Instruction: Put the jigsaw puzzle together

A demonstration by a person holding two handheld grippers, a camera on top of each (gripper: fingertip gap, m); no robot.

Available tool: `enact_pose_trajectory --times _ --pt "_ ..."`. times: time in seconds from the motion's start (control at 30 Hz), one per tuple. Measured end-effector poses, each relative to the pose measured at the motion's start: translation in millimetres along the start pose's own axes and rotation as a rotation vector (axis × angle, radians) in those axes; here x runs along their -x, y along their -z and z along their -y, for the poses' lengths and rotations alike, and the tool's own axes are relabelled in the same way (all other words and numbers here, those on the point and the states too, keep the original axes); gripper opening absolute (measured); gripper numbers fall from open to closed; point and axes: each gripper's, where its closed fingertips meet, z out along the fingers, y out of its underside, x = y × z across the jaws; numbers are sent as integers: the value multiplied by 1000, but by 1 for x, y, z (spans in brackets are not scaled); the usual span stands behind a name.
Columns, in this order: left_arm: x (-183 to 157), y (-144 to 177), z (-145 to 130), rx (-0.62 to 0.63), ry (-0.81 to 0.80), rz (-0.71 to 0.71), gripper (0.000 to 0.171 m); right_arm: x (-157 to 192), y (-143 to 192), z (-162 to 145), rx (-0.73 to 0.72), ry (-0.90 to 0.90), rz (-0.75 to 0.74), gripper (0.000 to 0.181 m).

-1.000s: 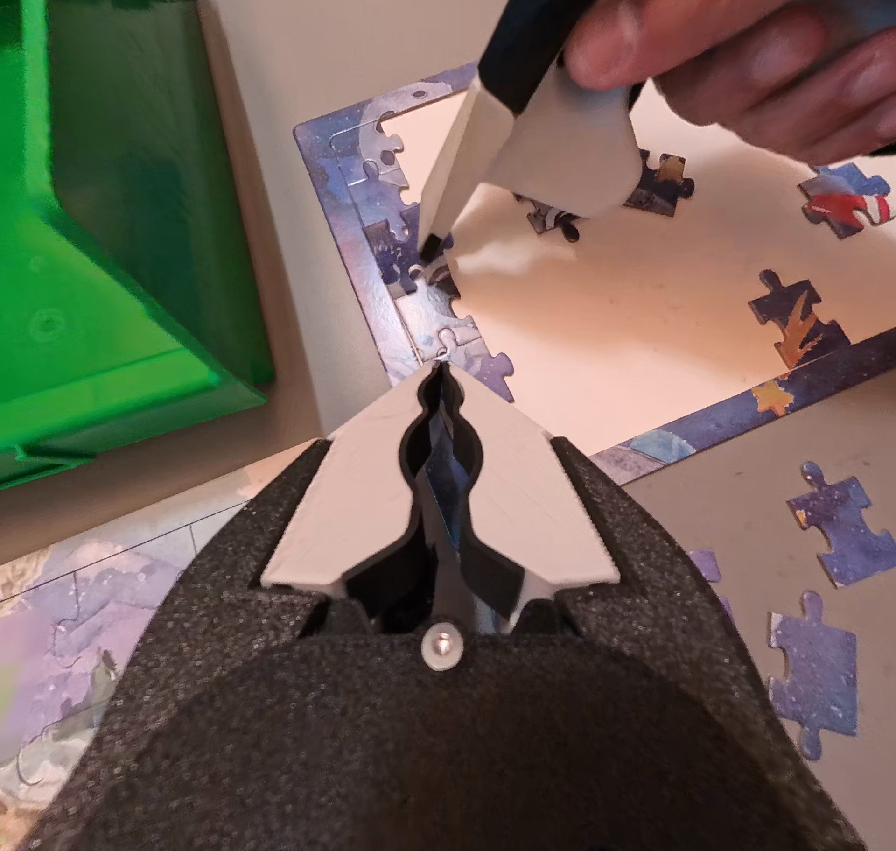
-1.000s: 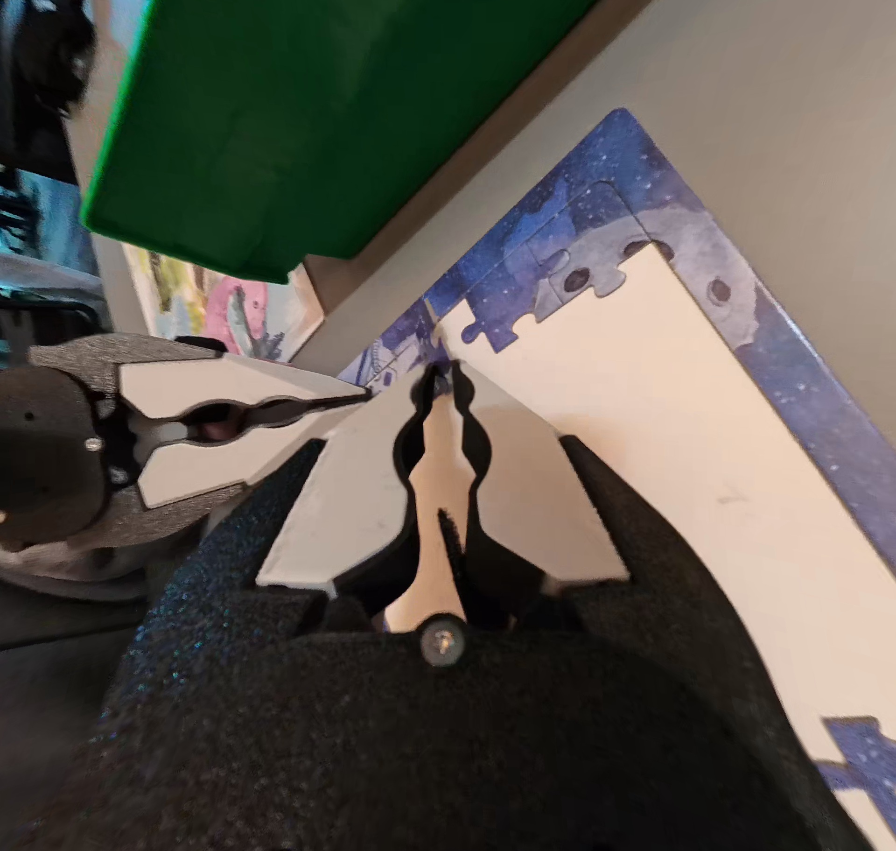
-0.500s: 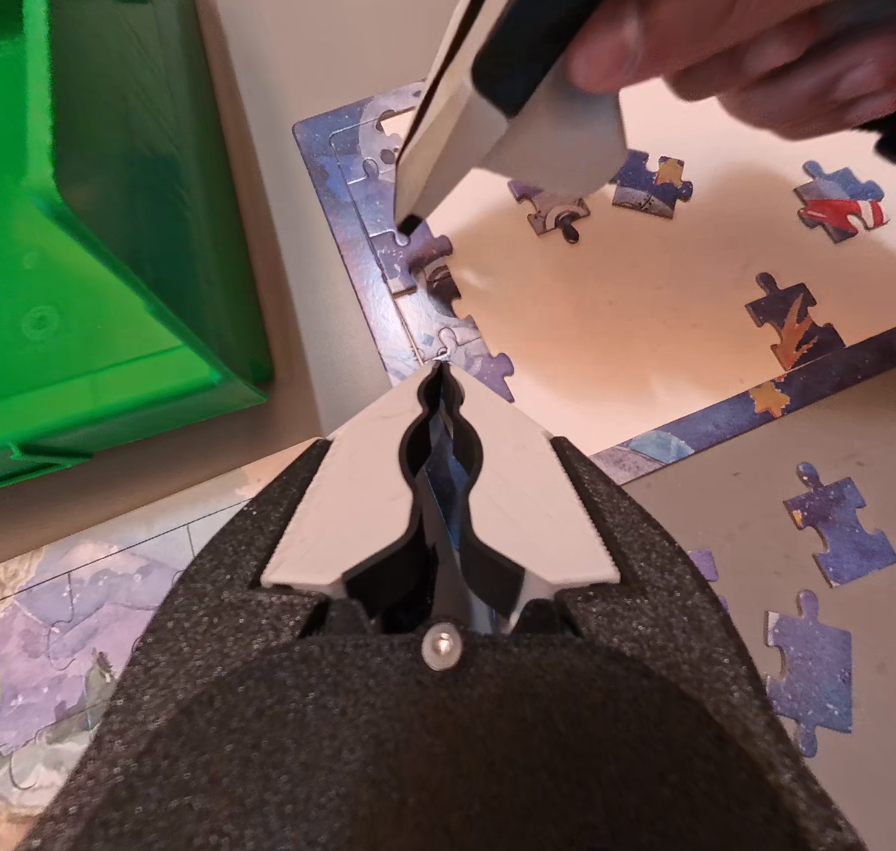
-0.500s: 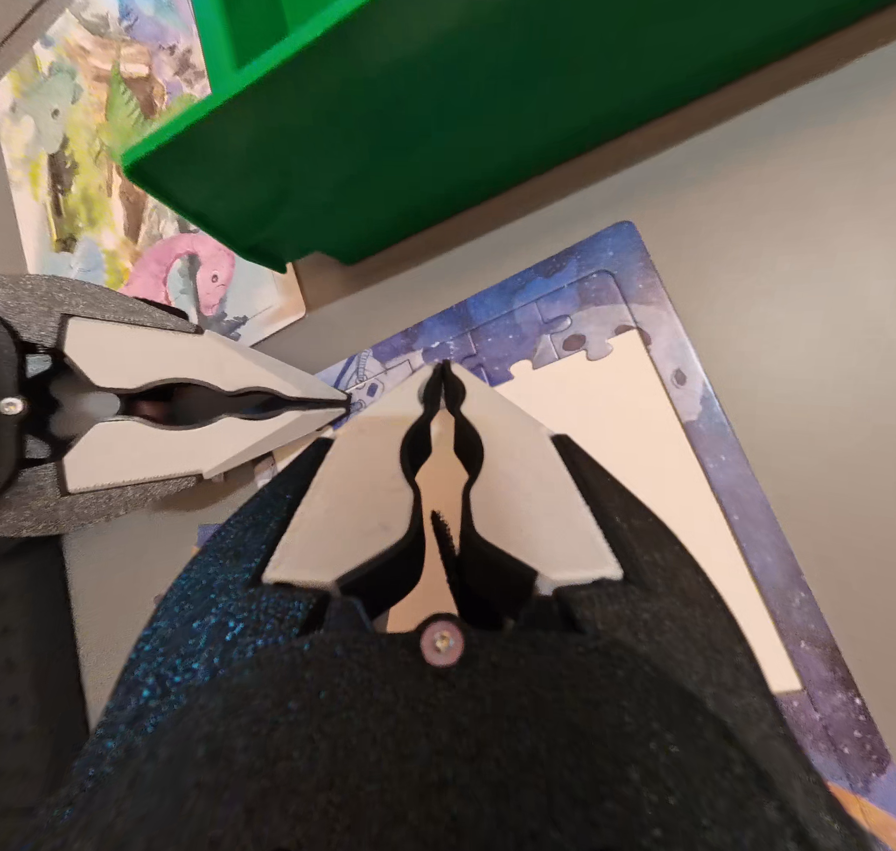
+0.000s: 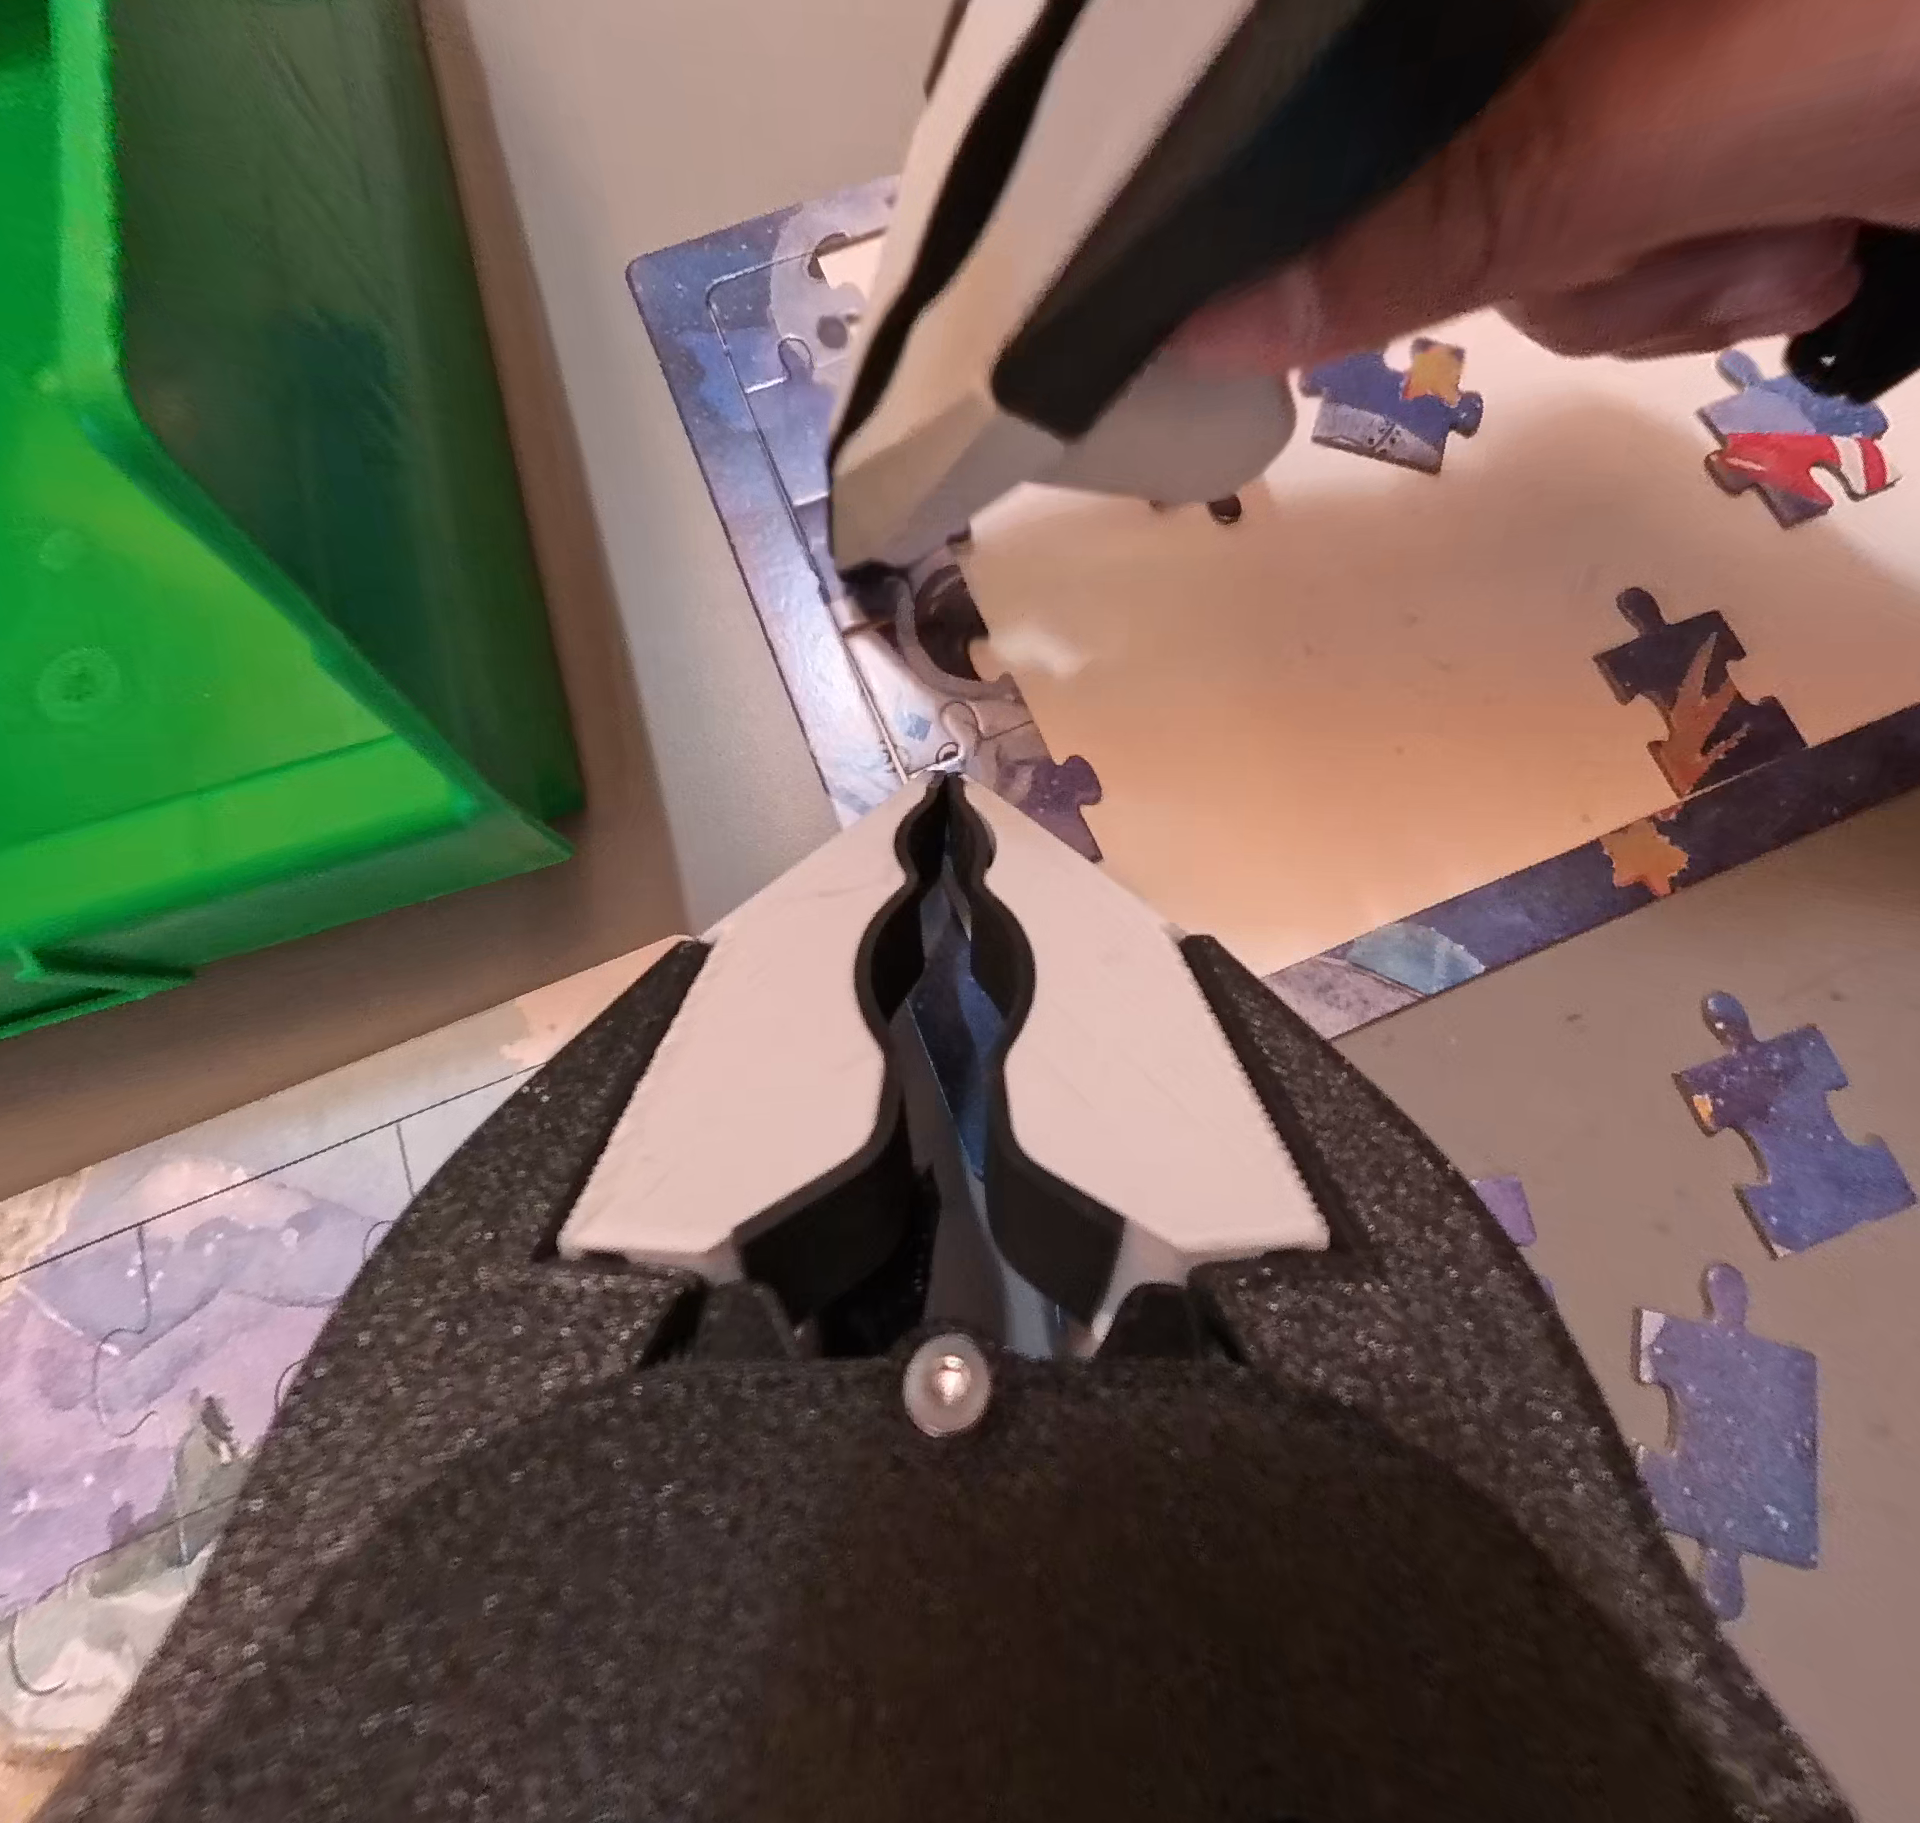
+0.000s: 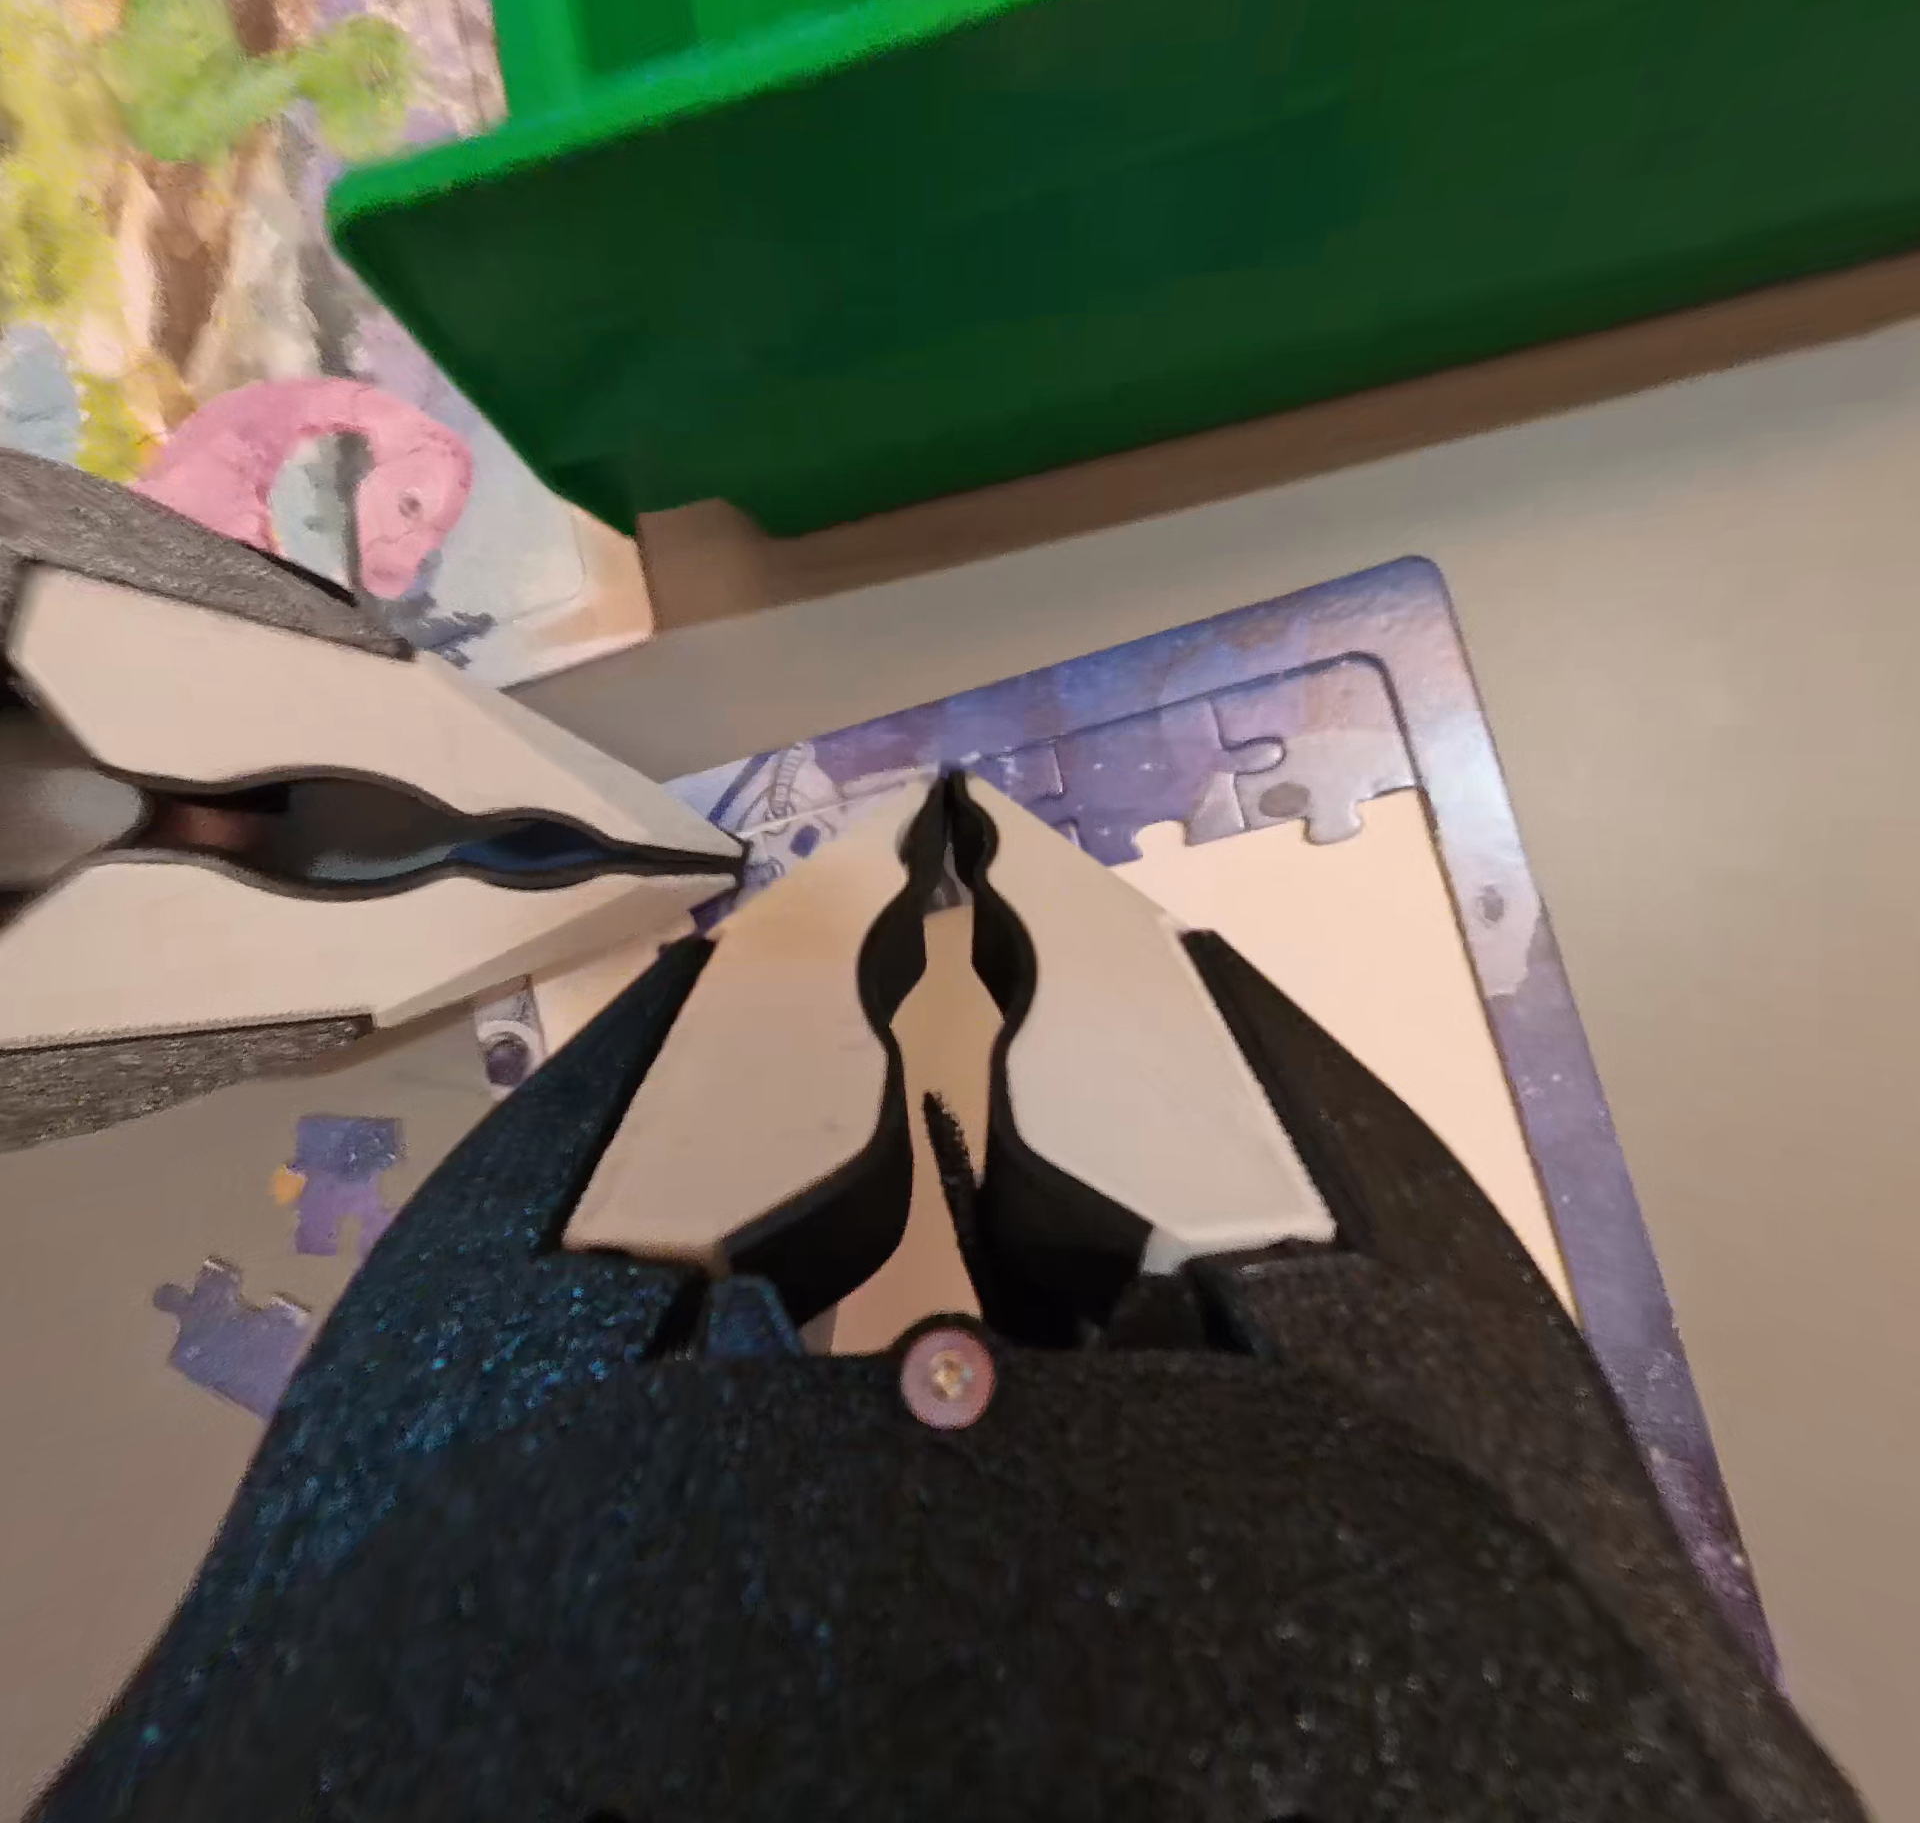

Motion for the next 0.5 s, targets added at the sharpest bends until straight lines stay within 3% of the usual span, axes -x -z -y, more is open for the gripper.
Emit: enact_pose_trajectory --times 0.23,0.37,0.47,0.5 --pt "0 0 0 0 4 -3 0 -1 -3 -4 6 69 -42 0" --pt "0 0 0 0 3 1 0 -6 13 7 -83 42 -58 0" --pt "0 0 0 1 4 1 0 -6 5 -17 27 75 -75 0" --pt "0 0 0 1 5 1 0 -5 4 -14 -10 89 -80 0"
